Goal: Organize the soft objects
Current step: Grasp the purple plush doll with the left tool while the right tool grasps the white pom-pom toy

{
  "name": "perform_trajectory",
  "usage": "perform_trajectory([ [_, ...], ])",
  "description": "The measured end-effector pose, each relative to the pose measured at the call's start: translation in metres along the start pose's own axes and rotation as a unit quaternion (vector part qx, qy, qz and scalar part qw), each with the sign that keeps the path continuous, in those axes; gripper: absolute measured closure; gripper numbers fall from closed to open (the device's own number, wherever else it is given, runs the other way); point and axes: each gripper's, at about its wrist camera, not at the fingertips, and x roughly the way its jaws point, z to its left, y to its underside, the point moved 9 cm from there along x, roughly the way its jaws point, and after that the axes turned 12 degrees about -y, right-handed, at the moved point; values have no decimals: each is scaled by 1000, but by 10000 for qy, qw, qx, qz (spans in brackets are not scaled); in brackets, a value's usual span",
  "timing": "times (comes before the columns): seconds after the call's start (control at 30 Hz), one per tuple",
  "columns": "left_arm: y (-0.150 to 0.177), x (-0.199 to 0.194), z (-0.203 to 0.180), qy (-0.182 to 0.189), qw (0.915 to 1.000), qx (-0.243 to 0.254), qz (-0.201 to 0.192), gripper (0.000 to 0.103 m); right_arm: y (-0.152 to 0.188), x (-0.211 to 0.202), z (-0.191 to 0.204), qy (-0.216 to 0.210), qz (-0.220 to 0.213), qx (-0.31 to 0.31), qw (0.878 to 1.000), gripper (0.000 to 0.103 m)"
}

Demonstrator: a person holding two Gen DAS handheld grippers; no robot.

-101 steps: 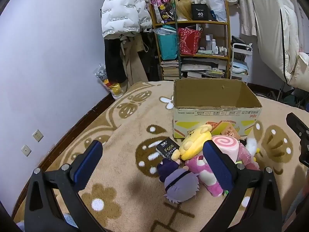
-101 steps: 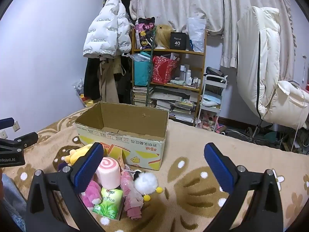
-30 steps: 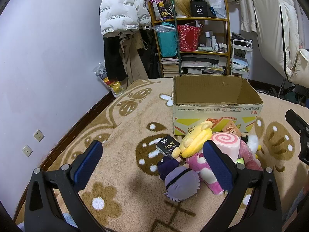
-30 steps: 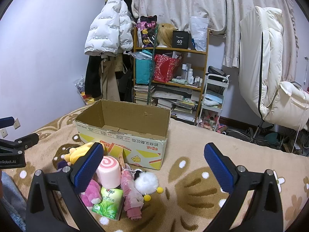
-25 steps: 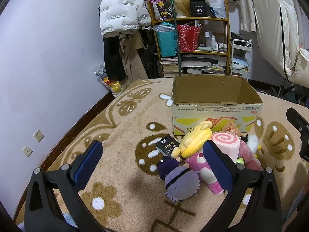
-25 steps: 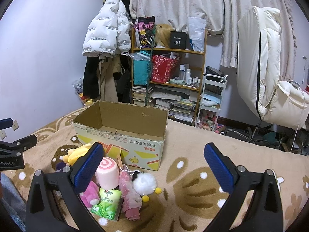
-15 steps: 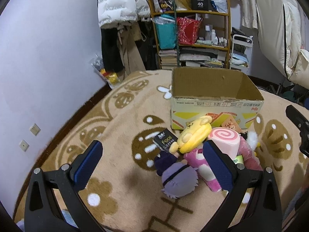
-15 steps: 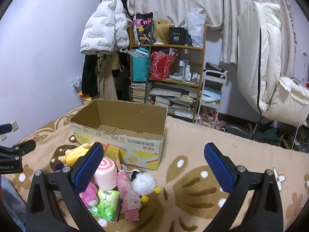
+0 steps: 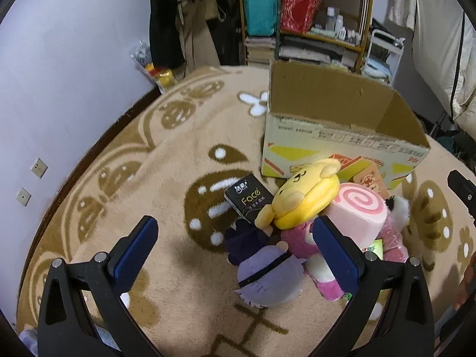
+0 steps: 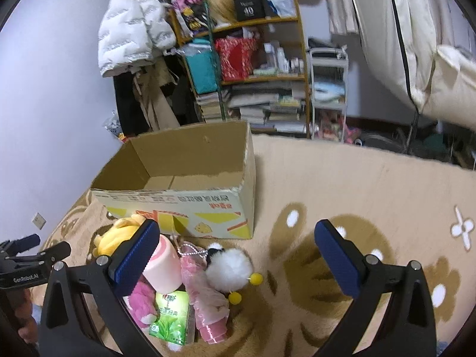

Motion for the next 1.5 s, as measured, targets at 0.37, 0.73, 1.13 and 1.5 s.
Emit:
perform_trajectory([
  [0.37, 21, 40, -23, 133, 9973, 330, 639, 1, 26, 54, -17, -58, 780, 324, 9964, 3],
  [0.73, 44, 73, -35, 452, 9885, 268, 1418, 1, 55, 97, -26, -56, 1470, 283, 9887, 28],
  [1.13, 55, 88, -21, 455, 9813, 59, 1871, 0, 62, 111, -18, -265, 1682, 180, 9852, 37],
  [1.5, 51, 84, -16, 353, 9831, 67, 1793, 1, 68, 115, -13, -621, 1763, 359, 9817, 59],
])
